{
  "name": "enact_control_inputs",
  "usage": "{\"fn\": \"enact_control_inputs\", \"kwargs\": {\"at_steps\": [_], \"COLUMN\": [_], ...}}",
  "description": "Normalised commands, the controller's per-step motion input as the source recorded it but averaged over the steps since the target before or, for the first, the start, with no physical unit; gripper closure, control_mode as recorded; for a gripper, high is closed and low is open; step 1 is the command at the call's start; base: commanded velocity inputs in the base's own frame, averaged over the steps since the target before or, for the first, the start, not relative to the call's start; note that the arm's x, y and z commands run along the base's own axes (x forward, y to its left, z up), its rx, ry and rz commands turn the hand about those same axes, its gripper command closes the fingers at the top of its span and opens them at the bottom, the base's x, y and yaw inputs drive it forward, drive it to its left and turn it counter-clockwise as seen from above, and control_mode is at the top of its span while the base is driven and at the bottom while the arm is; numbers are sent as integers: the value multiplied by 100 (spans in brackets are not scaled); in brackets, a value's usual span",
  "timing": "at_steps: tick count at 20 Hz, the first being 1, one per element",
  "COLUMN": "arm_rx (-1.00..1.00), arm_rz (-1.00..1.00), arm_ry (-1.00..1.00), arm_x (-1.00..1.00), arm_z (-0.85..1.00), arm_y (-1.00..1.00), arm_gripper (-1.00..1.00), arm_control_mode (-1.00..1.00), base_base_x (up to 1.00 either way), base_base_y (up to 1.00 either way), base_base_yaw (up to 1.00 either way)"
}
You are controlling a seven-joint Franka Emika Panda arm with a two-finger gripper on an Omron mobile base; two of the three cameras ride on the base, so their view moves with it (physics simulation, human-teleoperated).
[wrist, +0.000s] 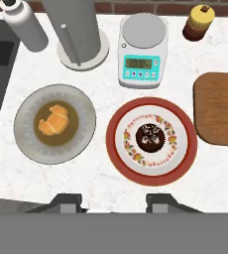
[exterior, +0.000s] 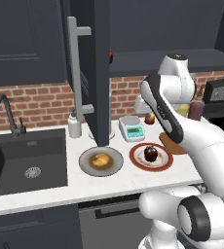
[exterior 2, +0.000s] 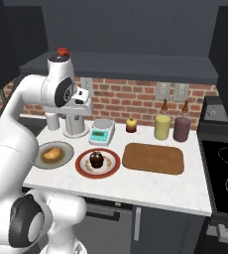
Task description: From the different types of pastries on the counter, select a croissant and place it on the cutting board. Then retrieve a jar of jam from the cabinet and place it alongside the croissant on the cutting board.
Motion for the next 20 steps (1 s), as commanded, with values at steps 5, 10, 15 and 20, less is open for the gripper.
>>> {"fn": "enact_control_inputs", "kwargs": {"at_steps": [5,10,15,20], "arm_rx": [0,-4,-3,-1], "arm_rz": [3,1,0,-2], "arm_ry": [2,1,0,0], "arm_x": [-3,0,5,14], "arm_z": [0,0,0,-24], "arm_y": [9,59,52,65], "arm_gripper": [-100,-100,-100,-100], "arm_control_mode": [-100,-100,-100,-100], "base_base_x": [0,0,0,0], "base_base_y": [0,0,0,0], "base_base_yaw": [0,0,0,0]}}
